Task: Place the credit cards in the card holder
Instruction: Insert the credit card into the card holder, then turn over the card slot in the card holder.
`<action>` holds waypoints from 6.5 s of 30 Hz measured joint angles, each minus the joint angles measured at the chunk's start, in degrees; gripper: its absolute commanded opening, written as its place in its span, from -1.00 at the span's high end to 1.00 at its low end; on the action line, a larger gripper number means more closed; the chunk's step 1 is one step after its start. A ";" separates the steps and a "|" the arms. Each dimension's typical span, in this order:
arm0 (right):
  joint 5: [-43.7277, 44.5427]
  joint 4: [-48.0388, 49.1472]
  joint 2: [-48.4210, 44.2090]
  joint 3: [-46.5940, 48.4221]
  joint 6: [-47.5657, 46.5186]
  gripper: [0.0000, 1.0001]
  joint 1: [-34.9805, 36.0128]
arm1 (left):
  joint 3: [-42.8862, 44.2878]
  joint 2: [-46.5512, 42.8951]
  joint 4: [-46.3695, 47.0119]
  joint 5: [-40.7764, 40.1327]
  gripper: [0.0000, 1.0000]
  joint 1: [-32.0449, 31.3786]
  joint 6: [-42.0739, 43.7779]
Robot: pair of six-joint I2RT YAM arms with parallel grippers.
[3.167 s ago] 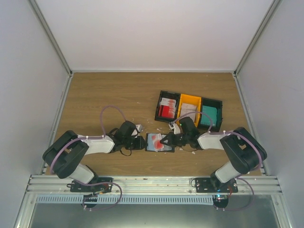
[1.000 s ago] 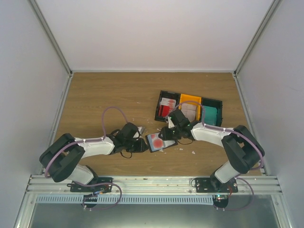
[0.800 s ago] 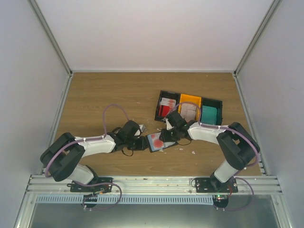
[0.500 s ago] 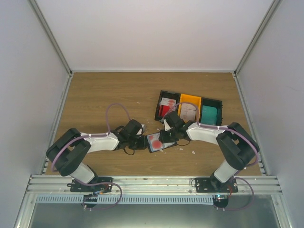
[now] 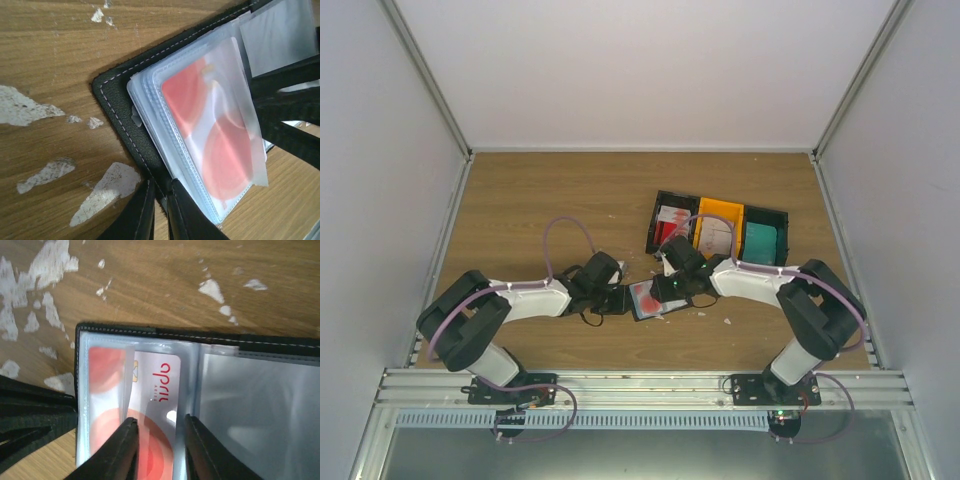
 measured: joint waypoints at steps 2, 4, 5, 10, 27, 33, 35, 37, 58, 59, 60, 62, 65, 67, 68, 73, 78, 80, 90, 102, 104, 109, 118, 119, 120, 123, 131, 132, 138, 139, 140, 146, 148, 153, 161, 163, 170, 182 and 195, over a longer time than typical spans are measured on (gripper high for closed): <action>1.53 -1.14 -1.05 0.24 0.17 0.29 0.26 | 0.00 -0.39 -0.35 -0.74 0.70 -0.07 0.31; 3.13 -2.54 -2.64 0.63 -0.20 0.26 0.33 | 0.00 -1.29 -1.36 -1.66 0.66 -0.09 0.57; 3.65 -3.10 -3.37 0.81 -0.33 0.25 0.33 | 0.00 -1.77 -1.68 -1.95 0.65 -0.09 0.68; 4.52 -4.74 -4.15 1.66 -2.62 0.25 0.66 | -0.02 -4.68 -1.53 -1.79 0.63 -0.09 0.70; 10.12 -7.98 2.67 5.22 -3.93 0.80 5.05 | -2.12 -4.70 6.14 2.84 0.52 -0.09 -4.46; 11.10 -7.65 2.67 4.92 -2.49 0.80 5.05 | -2.12 -3.02 7.76 3.82 0.44 -0.09 -4.81; 11.17 -7.52 2.60 4.83 -1.95 0.79 5.05 | -2.12 -2.60 8.09 3.85 0.43 -0.09 -4.83; 11.23 -7.13 2.29 4.42 -1.49 0.80 5.05 | -2.12 -2.23 8.31 4.04 0.43 -0.09 -4.83; 12.44 -4.13 0.07 0.59 1.07 0.99 4.39 | -1.97 -0.04 9.18 4.92 0.44 -0.09 -5.70; 12.26 -3.89 -0.02 0.39 1.05 0.99 4.31 | -1.95 0.22 9.22 4.96 0.43 -0.09 -5.73; 12.15 -3.65 -0.09 0.22 1.05 0.99 4.24 | -1.95 0.50 9.38 5.14 0.43 -0.09 -5.77; 11.96 -3.21 -0.26 -0.11 1.05 0.99 4.20 | -1.92 0.87 9.70 5.40 0.43 -0.09 -5.86; 11.67 -2.54 -0.46 -0.59 1.05 0.99 4.02 | -1.60 1.38 9.97 5.86 0.47 -0.09 -5.92; 11.41 -2.08 -0.66 -0.92 1.05 0.99 3.98 | -1.27 1.66 10.01 6.08 0.53 -0.09 -6.01; 11.30 -1.88 -0.70 -1.07 1.07 0.99 3.96 | -1.25 1.70 10.03 6.14 0.55 -0.09 -6.16; 10.97 -1.49 -0.79 -1.25 1.05 0.99 3.80 | -0.87 1.70 9.62 6.03 0.57 -0.09 -6.08; 10.73 -1.07 -1.01 -1.62 1.05 0.99 3.65 | -0.07 1.18 8.09 4.85 0.46 -0.09 -5.64; 10.69 -0.87 -1.07 -1.75 1.05 0.99 3.58 | -0.07 0.11 6.91 4.22 0.43 -0.09 -5.44; 10.25 -0.42 -1.11 -1.99 1.05 0.99 3.34 | -0.02 -3.17 4.87 3.08 0.38 -0.09 -5.14; 9.79 -0.07 -1.16 -2.19 1.05 0.99 3.06 | 0.55 -0.09 5.27 3.63 0.55 -0.09 -5.20; 9.73 -0.07 -1.16 -2.19 1.05 0.99 3.04 | 0.66 0.09 5.49 3.69 0.55 -0.09 -5.18; 9.62 0.02 -1.20 -2.27 1.05 0.99 2.97 | 0.76 0.85 5.70 3.78 0.44 -0.09 -5.20; 9.55 0.39 -1.31 -2.54 1.05 0.99 2.93 | 0.87 1.36 5.79 3.80 0.42 -0.09 -5.20; 9.51 0.42 -1.31 -2.56 1.05 0.99 2.93 | 0.90 1.40 5.79 3.80 0.42 -0.09 -5.20; 9.49 0.44 -1.33 -2.56 1.05 0.99 2.93 | 0.92 1.44 5.79 3.80 0.42 -0.09 -5.20; 9.40 0.50 -1.33 -2.62 1.05 0.99 2.86 | 0.96 1.60 5.84 3.87 0.39 -0.09 -5.20; 9.14 1.01 -1.75 -3.10 1.03 0.97 2.73 | 1.01 1.70 5.86 3.76 0.42 -0.09 -5.46; 9.14 1.16 -1.92 -3.28 1.03 0.93 2.73 | 1.01 1.66 5.79 3.63 0.42 -0.09 -5.57; 8.76 -0.39 -5.97 -4.68 0.94 0.72 2.73 | 1.01 0.90 5.20 2.84 0.45 -0.09 -5.88; 8.81 -0.44 -6.71 -4.68 0.81 0.71 2.73 | 0.98 0.83 5.22 2.71 0.45 -0.09 -5.90; 8.76 -0.44 -7.17 -4.66 0.76 0.71 2.73 | 0.98 0.81 5.22 2.67 0.45 -0.09 -5.92; 7.32 -0.42 -6.64 -4.63 -0.07 0.77 2.73 | 0.98 0.81 5.20 2.49 0.43 -0.09 -6.14; 6.82 -0.39 -5.31 -4.63 -0.44 0.80 2.73 | 0.98 0.81 5.20 2.49 0.40 -0.09 -6.16; 6.14 0.00 -2.97 -4.13 -1.09 0.89 2.71 | 0.98 0.81 5.20 2.47 0.38 -0.09 -6.32; 6.16 -0.02 -2.47 -3.76 -1.11 0.91 2.60 | 0.98 0.81 5.25 2.56 0.46 -0.09 -6.36; 6.19 -0.02 -2.47 -3.76 -1.11 0.92 2.60 | 0.98 0.81 5.31 2.78 0.48 -0.09 -6.45; 6.16 -0.11 -2.21 -3.54 -1.11 0.93 2.58 | 0.98 0.63 5.49 3.17 0.48 -0.09 -6.56; 6.01 -0.07 -2.16 -3.54 -1.11 0.94 2.47 | 0.83 0.63 7.80 4.76 0.48 -0.09 -6.25; 7.63 -1.18 -5.03 -3.54 0.26 0.32 2.45 | 2.78 4.48 9.79 7.98 0.37 -0.09 -5.29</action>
